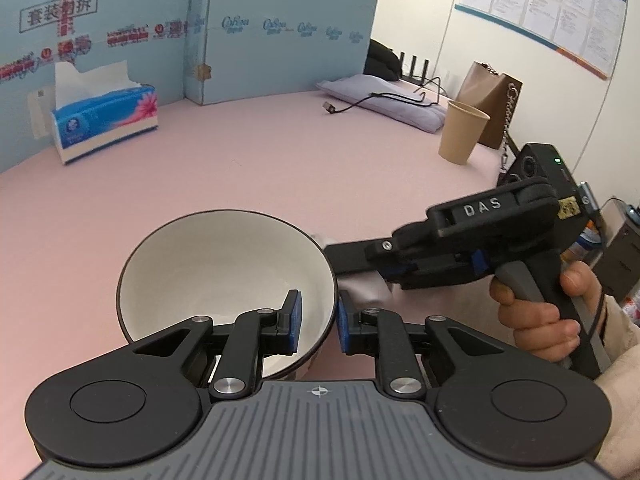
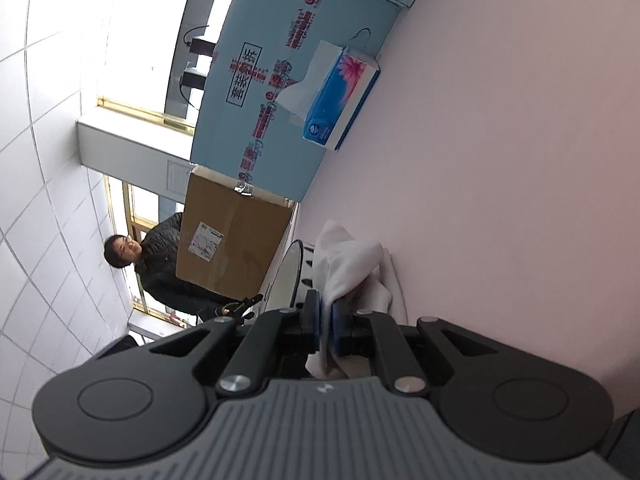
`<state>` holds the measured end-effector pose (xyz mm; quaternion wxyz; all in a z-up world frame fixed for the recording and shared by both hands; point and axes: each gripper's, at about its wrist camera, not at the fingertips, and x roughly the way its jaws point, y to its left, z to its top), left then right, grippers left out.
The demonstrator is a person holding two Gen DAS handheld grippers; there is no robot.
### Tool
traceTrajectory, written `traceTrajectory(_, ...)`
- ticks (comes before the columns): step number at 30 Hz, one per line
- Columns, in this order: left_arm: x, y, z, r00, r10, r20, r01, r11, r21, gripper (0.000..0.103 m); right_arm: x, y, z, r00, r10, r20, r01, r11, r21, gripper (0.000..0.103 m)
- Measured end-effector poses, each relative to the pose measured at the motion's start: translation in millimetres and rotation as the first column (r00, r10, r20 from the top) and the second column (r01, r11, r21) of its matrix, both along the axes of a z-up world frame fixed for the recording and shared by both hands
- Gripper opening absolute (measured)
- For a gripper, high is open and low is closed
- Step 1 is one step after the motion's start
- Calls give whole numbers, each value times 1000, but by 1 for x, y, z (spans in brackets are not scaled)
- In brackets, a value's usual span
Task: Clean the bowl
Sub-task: 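Rub the white cloth along the bowl's outer wall with the right gripper while the left gripper holds the rim, then continue wiping the outer wall near the rim with the right gripper while the left gripper holds the bowl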
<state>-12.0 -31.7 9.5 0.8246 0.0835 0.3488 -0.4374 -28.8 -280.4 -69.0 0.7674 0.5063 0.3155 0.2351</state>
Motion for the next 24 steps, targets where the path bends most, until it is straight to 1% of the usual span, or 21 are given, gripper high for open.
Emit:
traceTrajectory(5, 3, -6, -1, 1000, 4, 0, -4, 1000, 4, 25, -3, 1, 3, 1000, -7, 15, 7, 1000, -22, 9)
traceTrajectory(10, 3, -3, -4, 1000, -13, -20, 13, 1000, -8, 19, -3, 1, 1, 1000, -12, 14, 12, 1000, -22, 9)
traceTrajectory(14, -1, 5, -5, 999, -23, -26, 23, 1000, -1, 20, 1, 2, 0, 1000, -10, 7, 10, 1000, -13, 9)
traceTrajectory(18, -6, 12, -4, 999, -28, -16, 29, 999, 14, 21, 6, 5, 1, 1000, -2, 5, 2, 1000, -12, 9)
traceTrajectory(24, -7, 17, -4, 999, -36, -13, 37, 999, 5, 21, 13, 6, 2, 1000, -2, 7, 2, 1000, -13, 9)
